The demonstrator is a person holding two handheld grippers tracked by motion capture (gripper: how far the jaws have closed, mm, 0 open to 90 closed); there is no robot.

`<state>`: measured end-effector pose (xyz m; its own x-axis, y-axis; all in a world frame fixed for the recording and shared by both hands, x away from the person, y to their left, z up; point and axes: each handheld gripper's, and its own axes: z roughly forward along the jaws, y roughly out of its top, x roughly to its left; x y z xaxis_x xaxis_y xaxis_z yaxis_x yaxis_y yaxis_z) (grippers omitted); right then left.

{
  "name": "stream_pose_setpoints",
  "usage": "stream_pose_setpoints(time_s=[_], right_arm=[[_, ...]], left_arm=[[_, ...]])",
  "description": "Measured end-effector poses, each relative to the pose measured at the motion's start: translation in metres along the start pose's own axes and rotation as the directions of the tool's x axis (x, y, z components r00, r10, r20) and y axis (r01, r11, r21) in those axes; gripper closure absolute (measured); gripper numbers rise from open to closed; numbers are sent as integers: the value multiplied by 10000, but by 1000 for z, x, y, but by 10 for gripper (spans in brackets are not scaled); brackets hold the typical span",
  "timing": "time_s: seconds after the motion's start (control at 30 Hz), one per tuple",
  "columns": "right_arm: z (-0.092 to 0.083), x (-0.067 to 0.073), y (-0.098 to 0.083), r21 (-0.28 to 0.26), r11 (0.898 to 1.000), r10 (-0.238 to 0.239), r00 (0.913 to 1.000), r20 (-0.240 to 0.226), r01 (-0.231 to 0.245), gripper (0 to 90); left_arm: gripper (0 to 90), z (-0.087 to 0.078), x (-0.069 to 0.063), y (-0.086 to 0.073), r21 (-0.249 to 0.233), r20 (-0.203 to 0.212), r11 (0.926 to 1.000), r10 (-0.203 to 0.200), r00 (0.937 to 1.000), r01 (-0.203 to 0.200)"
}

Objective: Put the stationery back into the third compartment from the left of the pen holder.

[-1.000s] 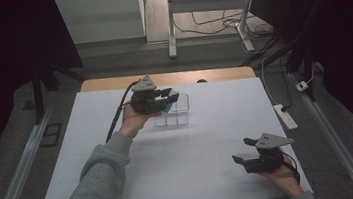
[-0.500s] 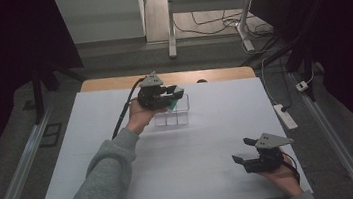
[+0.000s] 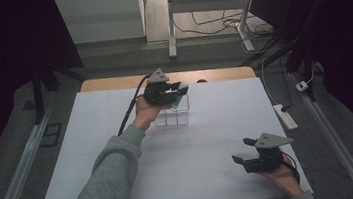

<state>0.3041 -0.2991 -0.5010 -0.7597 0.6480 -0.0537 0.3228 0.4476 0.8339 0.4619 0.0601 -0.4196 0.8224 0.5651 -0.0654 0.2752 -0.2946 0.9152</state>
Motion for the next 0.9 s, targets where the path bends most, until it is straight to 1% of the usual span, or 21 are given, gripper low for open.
stream_pose_setpoints(time_s=[0.1,0.2,0.3,0.4,0.5,0.63,0.8,0.9], right_arm=[[0,0,0,-69,10000,1,10000,-43,-1,215],[0,0,0,-117,9999,15,10000,-51,-15,216],[0,0,0,-126,9999,32,10000,-50,-32,215],[0,0,0,-68,10000,-18,10000,-24,18,216],[0,0,0,-110,9999,-13,10000,-66,12,215],[0,0,0,-130,9999,4,10000,-71,-5,216],[0,0,0,-55,10000,-8,10000,-35,7,216],[0,0,0,-53,10000,-24,10000,-58,24,217]], left_arm=[[638,7,0,2,160,-122,9998,97,9999,-95],[638,13,-1,5,90,-92,9999,72,9999,-71],[638,18,-4,6,1,-127,9999,149,9998,-149],[638,22,-4,5,-58,-146,10000,71,9999,-72],[638,25,-2,2,44,-227,10000,33,9997,-32],[637,27,3,-1,120,-272,9998,-135,9995,138],[637,27,4,-1,51,-337,9999,-148,9993,150],[636,28,5,-2,22,-284,9997,-238,9993,239]])
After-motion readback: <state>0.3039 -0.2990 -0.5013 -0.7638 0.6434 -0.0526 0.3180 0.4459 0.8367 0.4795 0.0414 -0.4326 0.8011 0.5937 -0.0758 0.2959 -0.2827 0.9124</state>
